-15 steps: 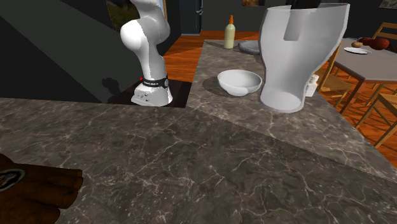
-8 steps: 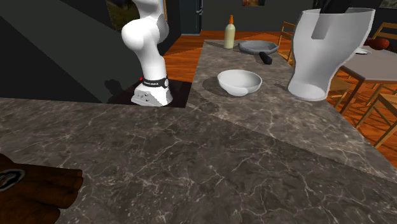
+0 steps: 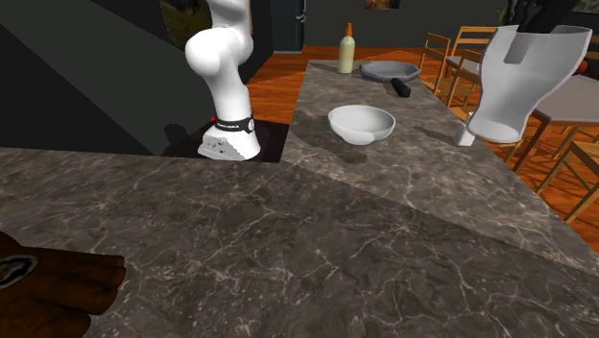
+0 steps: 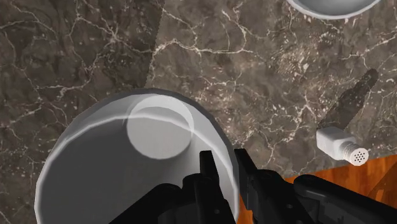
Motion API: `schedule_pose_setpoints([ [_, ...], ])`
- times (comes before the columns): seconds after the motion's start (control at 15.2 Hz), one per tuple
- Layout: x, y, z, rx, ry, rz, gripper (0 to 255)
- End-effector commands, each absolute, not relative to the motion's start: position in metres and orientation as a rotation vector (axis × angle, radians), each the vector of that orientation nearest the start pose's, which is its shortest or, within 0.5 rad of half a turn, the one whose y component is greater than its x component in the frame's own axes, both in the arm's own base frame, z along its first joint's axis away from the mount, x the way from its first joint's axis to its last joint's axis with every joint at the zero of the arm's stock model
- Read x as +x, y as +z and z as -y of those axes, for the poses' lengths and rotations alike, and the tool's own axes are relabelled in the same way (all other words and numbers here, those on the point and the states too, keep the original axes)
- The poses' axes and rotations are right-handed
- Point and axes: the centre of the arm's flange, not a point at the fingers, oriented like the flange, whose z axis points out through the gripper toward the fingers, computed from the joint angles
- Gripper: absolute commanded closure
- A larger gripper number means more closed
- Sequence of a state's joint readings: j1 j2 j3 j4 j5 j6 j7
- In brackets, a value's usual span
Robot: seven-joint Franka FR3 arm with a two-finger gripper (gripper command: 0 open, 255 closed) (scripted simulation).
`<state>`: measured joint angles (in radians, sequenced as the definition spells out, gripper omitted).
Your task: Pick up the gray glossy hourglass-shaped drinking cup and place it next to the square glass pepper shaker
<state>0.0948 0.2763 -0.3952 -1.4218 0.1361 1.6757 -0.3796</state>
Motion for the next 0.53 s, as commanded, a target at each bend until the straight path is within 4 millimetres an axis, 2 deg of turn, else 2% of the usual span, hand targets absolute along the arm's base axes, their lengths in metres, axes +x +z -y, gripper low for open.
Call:
schedule_pose_setpoints([
  [0.0, 0.637, 0.548, 0.127, -3.110, -0.015, 0.120, 255],
  [0.46, 0.696, 0.536, 0.057, -3.110, -0.015, 0.120, 255],
])
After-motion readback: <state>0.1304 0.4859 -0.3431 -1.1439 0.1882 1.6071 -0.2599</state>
